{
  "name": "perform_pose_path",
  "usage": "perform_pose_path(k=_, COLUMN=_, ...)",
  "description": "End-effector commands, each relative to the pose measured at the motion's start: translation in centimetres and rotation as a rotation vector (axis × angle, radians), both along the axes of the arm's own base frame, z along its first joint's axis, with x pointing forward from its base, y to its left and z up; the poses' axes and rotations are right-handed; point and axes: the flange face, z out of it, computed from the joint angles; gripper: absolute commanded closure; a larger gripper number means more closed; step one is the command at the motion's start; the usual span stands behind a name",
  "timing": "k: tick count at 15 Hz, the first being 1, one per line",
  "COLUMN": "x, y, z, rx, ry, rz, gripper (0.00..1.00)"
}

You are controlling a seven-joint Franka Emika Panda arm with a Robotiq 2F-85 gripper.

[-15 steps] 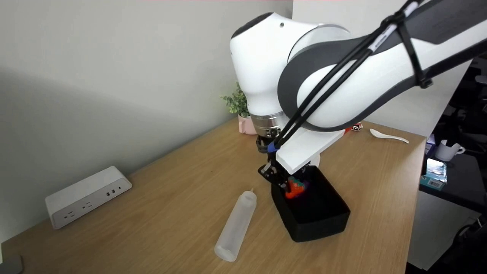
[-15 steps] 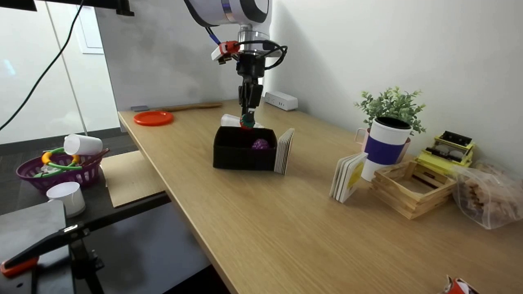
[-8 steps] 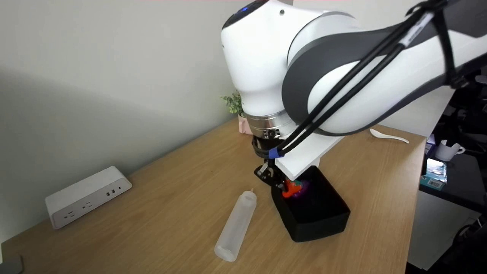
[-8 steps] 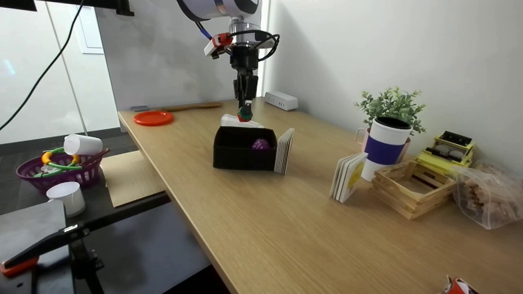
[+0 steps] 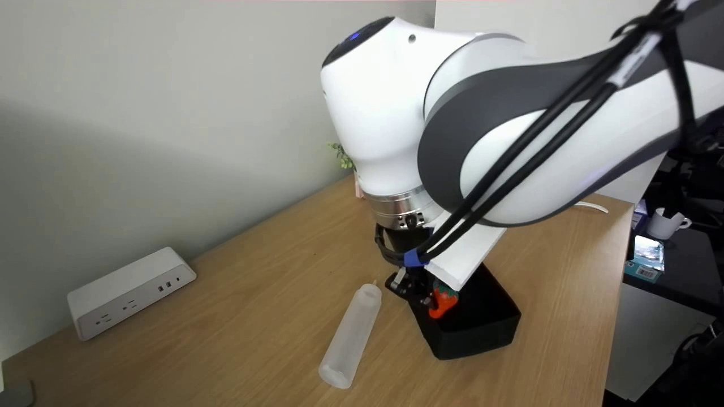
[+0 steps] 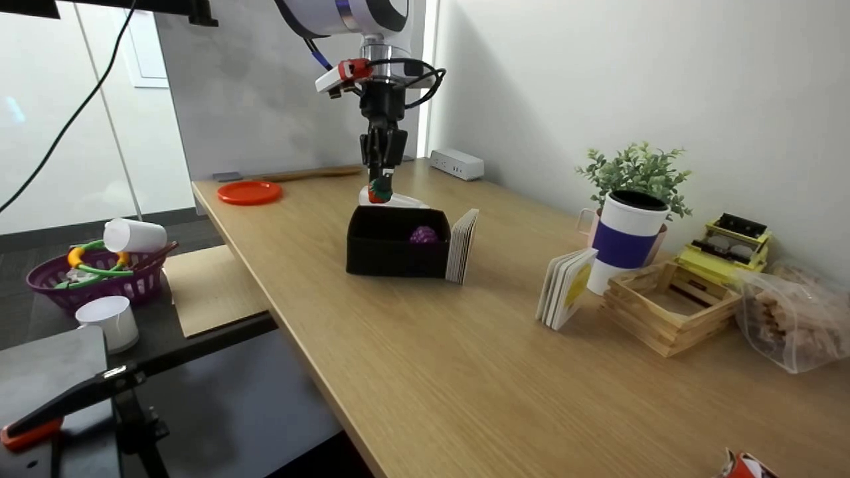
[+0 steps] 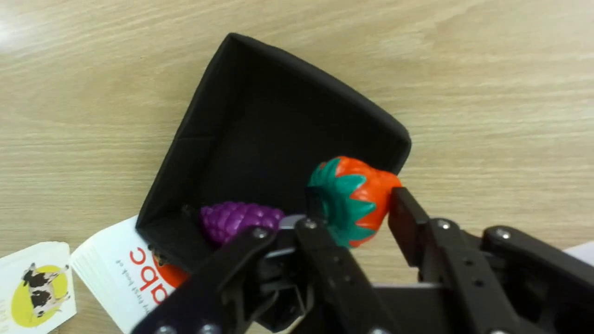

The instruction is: Take the strawberry and grapes out of the black box

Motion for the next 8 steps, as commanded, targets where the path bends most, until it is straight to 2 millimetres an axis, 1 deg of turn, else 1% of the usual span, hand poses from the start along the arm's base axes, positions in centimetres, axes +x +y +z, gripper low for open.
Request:
perform_pose_path(k=1, x=-0.4, y=0.4, z=-1.4, rx=0.068, ry=0.116, rz=0.095, gripper=0.85)
perform_pose_path(k=5, x=-0.7, y=1.0, z=-2.5, rx=0.077, ry=0.203, rz=0.154, gripper=0.85)
perform_pose_path(k=8, x=-0.9, y=1.7, z=-2.5, rx=0.042, ry=0.209, rz=0.163, gripper=0.85)
